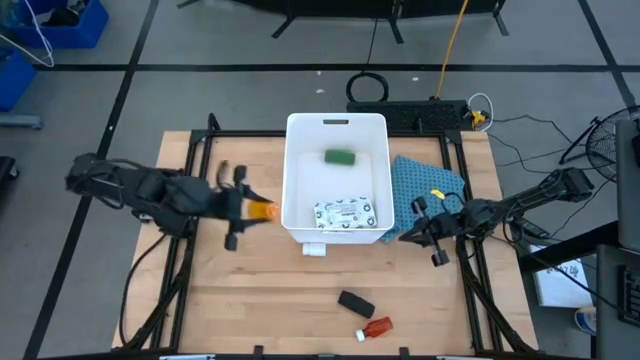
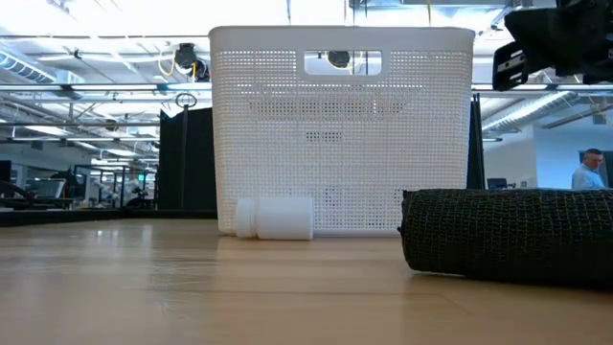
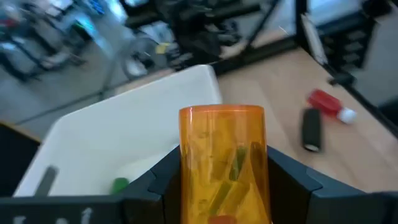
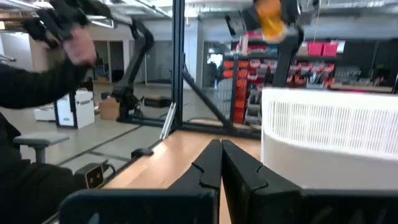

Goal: Pick & place medical supplies in basket/bin
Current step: Put the orange medicine bottle into the bin

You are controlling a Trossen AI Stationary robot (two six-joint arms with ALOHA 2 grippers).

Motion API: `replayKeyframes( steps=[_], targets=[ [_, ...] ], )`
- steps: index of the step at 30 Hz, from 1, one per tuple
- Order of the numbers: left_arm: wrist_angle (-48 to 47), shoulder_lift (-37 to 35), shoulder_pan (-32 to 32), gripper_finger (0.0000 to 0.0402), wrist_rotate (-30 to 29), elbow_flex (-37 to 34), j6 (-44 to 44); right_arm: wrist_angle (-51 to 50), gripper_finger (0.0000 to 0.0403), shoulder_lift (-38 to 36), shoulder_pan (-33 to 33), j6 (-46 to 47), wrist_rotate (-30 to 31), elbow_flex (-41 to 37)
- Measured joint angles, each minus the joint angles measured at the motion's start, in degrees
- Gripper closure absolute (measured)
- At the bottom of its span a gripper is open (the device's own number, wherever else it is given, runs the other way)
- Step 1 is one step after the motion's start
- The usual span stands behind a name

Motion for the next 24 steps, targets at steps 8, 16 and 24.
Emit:
replayKeyframes(
  steps=[8,16,24],
  targets=[
    [37.4,-19.9,6.7,0.0233,3.2,-35.8,-1.5,4.4,0.0403,0.0,0.0,-2.7,0.0,0.0],
    [57.8,-26.7,10.3,0.0232,1.3,-54.1,-7.6,4.9,0.0403,0.0,0.0,-2.3,0.0,0.0],
    [53.5,-26.6,13.4,0.0232,-5.8,-52.0,-17.7,2.9,0.0403,0.0,0.0,-2.3,0.0,0.0]
  ],
)
